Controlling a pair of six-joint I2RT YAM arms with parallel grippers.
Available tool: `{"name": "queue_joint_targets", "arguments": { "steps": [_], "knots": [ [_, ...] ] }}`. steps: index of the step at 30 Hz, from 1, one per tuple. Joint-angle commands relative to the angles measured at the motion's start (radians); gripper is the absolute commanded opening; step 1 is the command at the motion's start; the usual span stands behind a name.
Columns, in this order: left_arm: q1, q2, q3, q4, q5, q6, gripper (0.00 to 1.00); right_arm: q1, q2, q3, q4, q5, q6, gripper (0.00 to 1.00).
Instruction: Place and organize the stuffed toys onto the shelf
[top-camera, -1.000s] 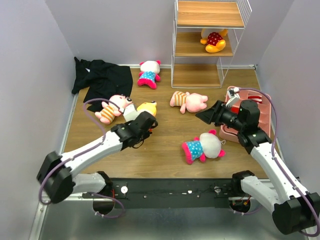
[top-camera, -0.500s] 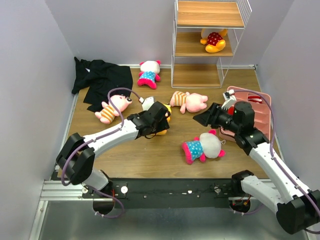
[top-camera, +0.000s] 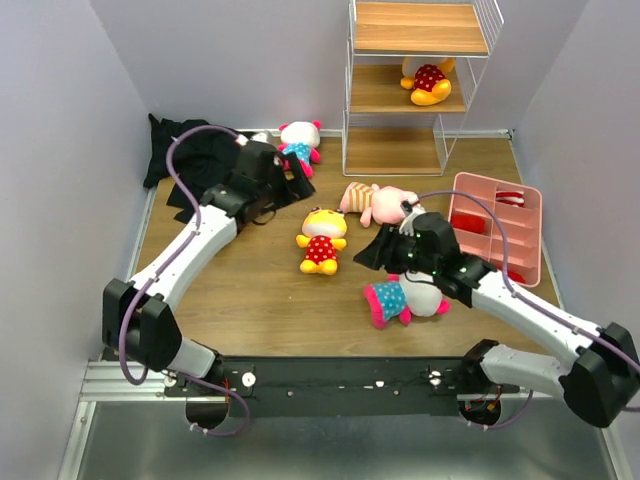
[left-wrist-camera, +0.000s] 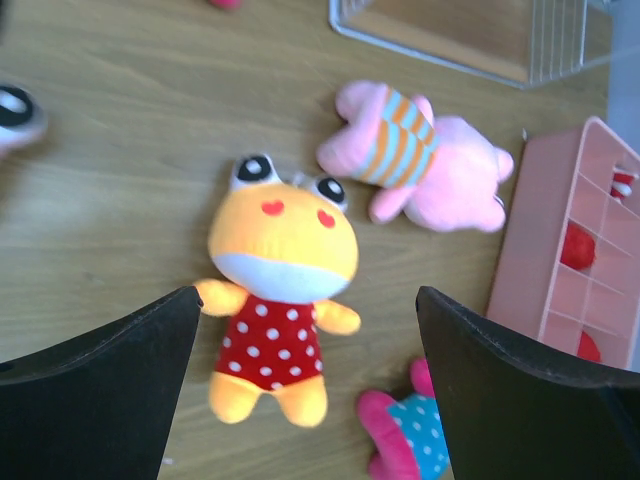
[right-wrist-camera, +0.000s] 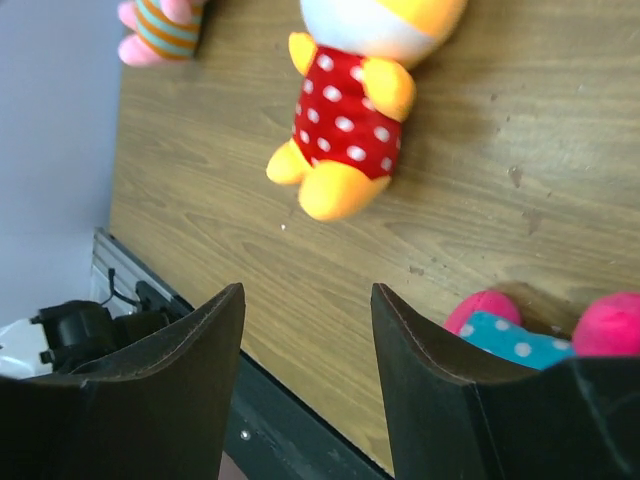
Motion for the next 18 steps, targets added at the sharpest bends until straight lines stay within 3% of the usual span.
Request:
{"name": "queue_joint_targets", "arguments": {
  "steps": [1, 5, 9, 18],
  "knots": [
    [0.080, -0.089, 0.005, -0.025, -0.003, 0.167, 0.99, 0.041, 0.120, 0.018, 0.092, 0.089, 0.084, 0.61],
    [0.091, -0.141, -0.053, -0.005, -0.124, 0.215, 0.99, 0.068, 0.230, 0.050, 0.128, 0.095, 0.142, 0.61],
    [0.096, -0.236, -0.184, 0.136, -0.147, 0.239, 0.98, 0.096, 0.315, 0.079, 0.166, 0.104, 0.251, 0.61],
    [0.099, -0.311, -0.192, 0.096, -0.220, 0.253, 0.98, 0.168, 0.399, 0.104, 0.229, 0.162, 0.374, 0.60]
  ]
}}
